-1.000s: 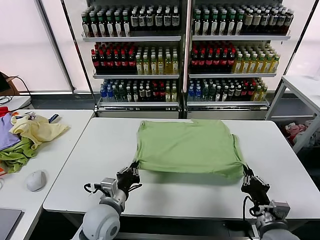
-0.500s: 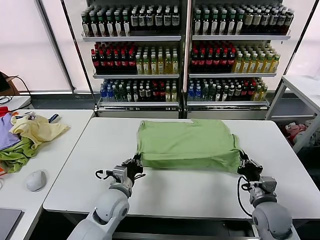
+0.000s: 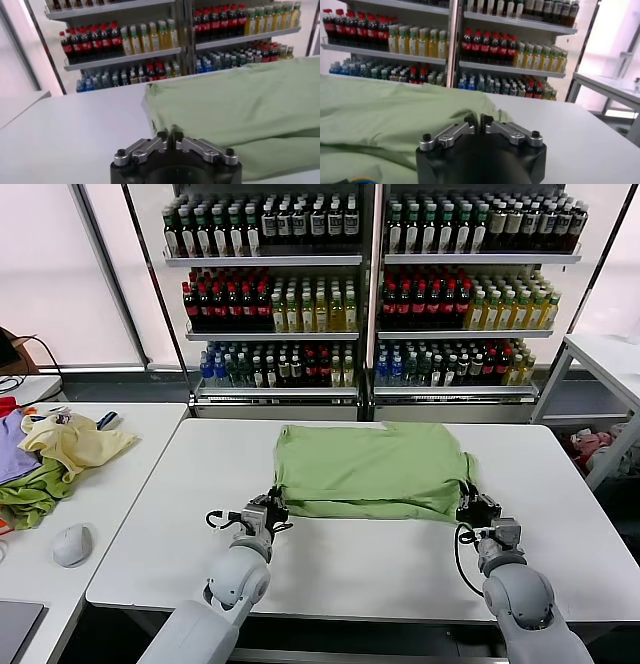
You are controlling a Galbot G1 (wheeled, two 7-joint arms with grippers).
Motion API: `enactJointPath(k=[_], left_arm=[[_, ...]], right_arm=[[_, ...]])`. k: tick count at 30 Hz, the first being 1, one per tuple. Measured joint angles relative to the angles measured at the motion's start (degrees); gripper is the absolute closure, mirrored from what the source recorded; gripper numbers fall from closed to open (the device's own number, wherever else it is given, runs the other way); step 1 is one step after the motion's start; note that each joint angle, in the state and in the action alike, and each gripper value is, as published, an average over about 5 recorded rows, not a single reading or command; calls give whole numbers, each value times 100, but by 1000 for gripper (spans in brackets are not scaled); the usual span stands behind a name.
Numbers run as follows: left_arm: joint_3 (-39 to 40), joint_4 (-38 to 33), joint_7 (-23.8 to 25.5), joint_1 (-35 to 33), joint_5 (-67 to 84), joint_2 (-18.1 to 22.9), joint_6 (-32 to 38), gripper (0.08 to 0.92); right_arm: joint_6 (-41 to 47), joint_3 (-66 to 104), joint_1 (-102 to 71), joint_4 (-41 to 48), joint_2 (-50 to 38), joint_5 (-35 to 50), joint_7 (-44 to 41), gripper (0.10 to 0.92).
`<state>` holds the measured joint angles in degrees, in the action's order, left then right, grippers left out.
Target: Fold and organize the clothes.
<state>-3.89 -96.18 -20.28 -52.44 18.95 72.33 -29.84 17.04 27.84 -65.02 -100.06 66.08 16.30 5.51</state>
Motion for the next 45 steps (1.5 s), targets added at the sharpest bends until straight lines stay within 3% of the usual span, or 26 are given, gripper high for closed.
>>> enactJointPath(k=[14, 20, 25, 41, 45], left_arm=[[-63, -303, -87, -405, -127, 63, -4, 357], [-18, -162, -139, -360, -51, 136, -52, 229], [11, 3, -193, -270, 12, 178, -91, 334], [6, 58, -155, -241, 342, 113, -190, 801], [-29, -62, -147, -337, 418, 66, -177, 872]], right_arm=[[34, 449, -478, -243, 71, 1, 115, 230], [187, 432, -448, -66, 113, 173, 219, 223], [315, 349, -376, 129, 123, 393, 319, 344], [477, 259, -400, 237, -18, 951, 289, 805], [489, 308, -547, 92, -49, 970, 258, 869]])
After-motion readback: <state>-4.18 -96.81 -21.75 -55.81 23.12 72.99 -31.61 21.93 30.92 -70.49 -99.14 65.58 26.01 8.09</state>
